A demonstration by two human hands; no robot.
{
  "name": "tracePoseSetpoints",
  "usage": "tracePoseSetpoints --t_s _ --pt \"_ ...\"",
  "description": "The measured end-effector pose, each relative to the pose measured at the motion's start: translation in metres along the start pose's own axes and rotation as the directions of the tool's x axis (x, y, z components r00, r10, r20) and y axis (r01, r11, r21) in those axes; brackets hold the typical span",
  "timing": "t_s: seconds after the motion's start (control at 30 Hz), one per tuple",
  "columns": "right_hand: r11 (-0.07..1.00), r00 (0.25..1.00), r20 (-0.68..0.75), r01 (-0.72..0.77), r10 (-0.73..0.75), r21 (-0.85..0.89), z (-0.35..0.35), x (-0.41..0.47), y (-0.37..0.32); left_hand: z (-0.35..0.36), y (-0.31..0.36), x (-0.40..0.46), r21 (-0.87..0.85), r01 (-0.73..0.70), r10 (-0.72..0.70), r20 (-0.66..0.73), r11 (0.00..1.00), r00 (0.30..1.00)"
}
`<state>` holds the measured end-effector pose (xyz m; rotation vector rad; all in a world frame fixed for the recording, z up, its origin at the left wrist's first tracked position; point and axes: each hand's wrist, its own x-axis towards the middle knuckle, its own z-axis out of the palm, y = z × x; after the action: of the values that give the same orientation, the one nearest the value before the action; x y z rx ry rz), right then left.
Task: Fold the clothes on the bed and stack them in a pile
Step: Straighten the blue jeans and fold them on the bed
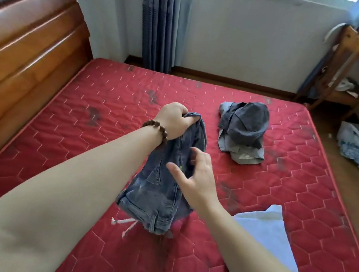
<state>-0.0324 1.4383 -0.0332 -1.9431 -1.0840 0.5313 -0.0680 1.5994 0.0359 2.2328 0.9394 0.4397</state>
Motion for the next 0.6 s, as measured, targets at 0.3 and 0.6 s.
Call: tracePoseSetpoints --t_s 0.3,0.6 --pt "0.998 0.996 -0.085 0.029 -0.024 0.051 -0.068 -0.004 -0.043 -0.016 0.043 -0.066 -0.278 0.006 -0.013 -0.022 0.961 1.0" --pt "0.762 0.923 0.012 -0.324 0.384 0.561 -0.097 0.022 -0.092 0.01 0.057 -0.183 -0.14 -0.222 0.198 -0.167 0.965 0.966"
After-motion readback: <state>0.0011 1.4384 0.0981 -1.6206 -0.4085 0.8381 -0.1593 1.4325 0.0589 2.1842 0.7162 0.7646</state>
